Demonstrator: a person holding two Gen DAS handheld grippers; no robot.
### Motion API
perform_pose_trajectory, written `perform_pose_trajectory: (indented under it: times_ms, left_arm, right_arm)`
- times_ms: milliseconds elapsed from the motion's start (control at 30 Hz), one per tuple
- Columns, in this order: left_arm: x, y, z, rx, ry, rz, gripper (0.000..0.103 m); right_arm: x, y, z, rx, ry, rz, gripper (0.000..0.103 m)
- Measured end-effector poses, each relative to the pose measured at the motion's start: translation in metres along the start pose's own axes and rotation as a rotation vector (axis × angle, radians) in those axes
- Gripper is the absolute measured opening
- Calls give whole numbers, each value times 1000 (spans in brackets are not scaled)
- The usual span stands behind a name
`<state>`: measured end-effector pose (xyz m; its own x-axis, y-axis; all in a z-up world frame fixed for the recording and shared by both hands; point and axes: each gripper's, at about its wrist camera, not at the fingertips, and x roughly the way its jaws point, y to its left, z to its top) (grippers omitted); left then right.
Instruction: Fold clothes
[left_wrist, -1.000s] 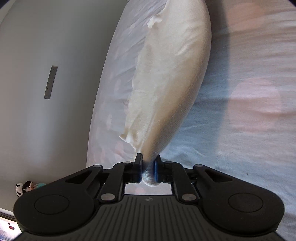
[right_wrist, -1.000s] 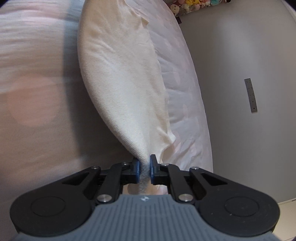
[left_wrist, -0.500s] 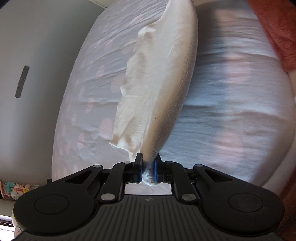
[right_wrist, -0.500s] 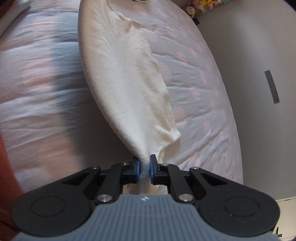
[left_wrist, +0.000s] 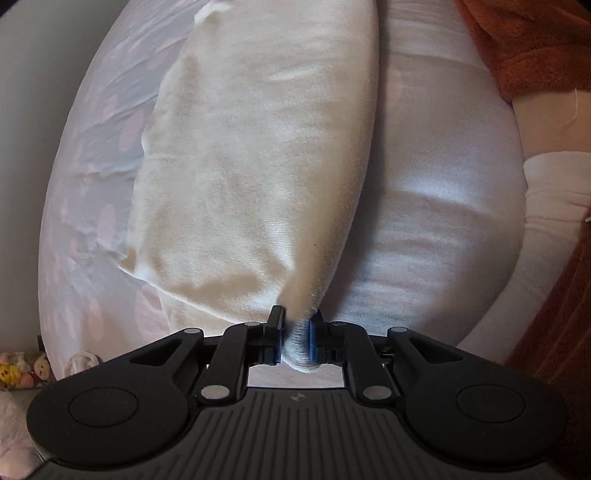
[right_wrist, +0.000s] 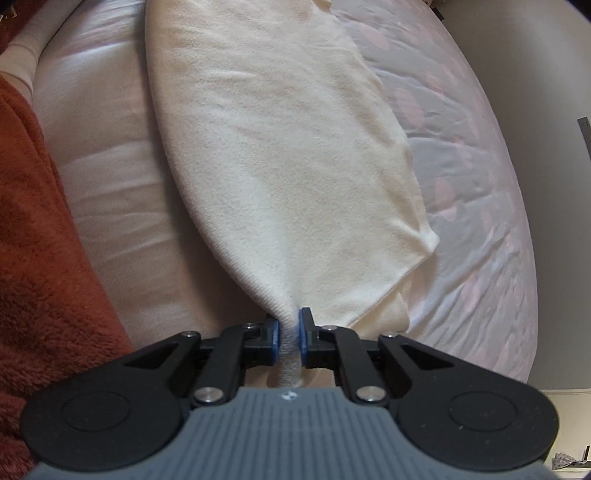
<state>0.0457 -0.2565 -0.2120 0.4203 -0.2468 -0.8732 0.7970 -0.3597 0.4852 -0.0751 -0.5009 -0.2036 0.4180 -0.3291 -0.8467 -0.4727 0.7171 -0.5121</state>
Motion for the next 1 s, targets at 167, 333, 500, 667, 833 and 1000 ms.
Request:
perform_pose_trajectory:
  times_ms: [167,333,500,667,833,1000]
  left_arm:
    - [-5,0,-1,-12,15,35,15]
    - [-30,0,8,-84,-7,76,15]
    - [-58,8,10,-185,-84,125,17]
    - [-85,17,12,-292,-165,170,19]
    - [-86,37,19,-439,-195,209,26]
    - [-72,63,22,-615,-223,144,26]
  right_arm:
    - [1,-4,5,-3,53,43,19]
    - [-16,-11,6,48,89,101,30]
    - [-37,-26,-2,164,89,141,42]
    - [-43,-54,-23,452,67,215,53]
    - [-42,-73,-36,708,53,225,53]
    - [-32,-89,-44,942,6,260,54]
